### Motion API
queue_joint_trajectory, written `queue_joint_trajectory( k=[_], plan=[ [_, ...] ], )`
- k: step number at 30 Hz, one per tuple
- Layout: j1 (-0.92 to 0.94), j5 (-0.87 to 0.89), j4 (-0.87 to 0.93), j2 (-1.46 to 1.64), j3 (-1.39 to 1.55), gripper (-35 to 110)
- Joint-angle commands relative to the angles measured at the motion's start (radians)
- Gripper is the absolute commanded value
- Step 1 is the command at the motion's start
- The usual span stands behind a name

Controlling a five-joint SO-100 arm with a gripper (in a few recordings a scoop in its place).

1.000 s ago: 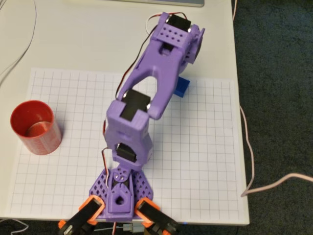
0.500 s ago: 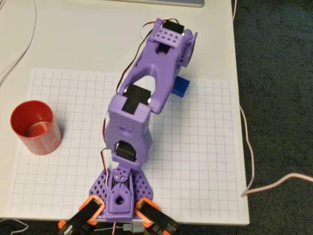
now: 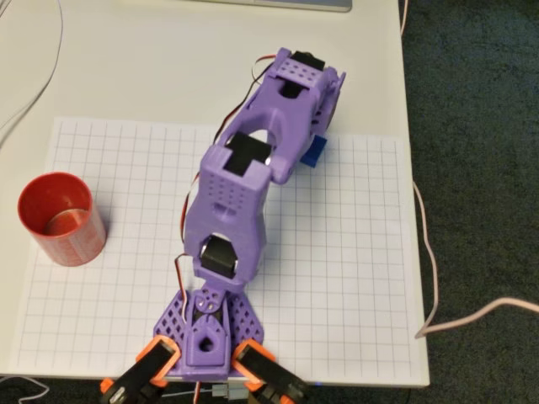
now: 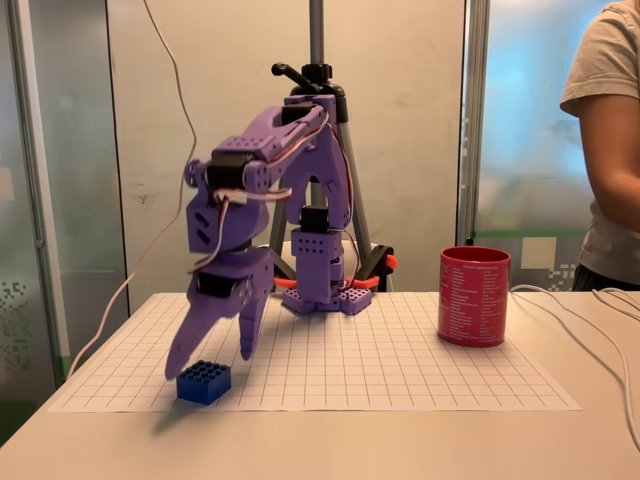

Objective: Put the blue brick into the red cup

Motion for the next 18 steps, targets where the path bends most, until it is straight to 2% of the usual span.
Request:
queue_joint_trajectory(
  k=[1, 10, 11, 12, 13, 18],
  plan=[
    [0.02, 0.0, -0.015, 0.006, 0.009, 58],
    [0.089, -0.074, -0.176, -0.008, -0.029, 56],
    [0.089, -0.092, -0.179, -0.012, -0.04, 38],
    [0.086, -0.1, -0.179, -0.015, -0.048, 8],
    [0.084, -0.098, -0.179, -0.017, -0.051, 0],
    [0.08, -0.11, -0.179, -0.023, -0.034, 0]
  ],
)
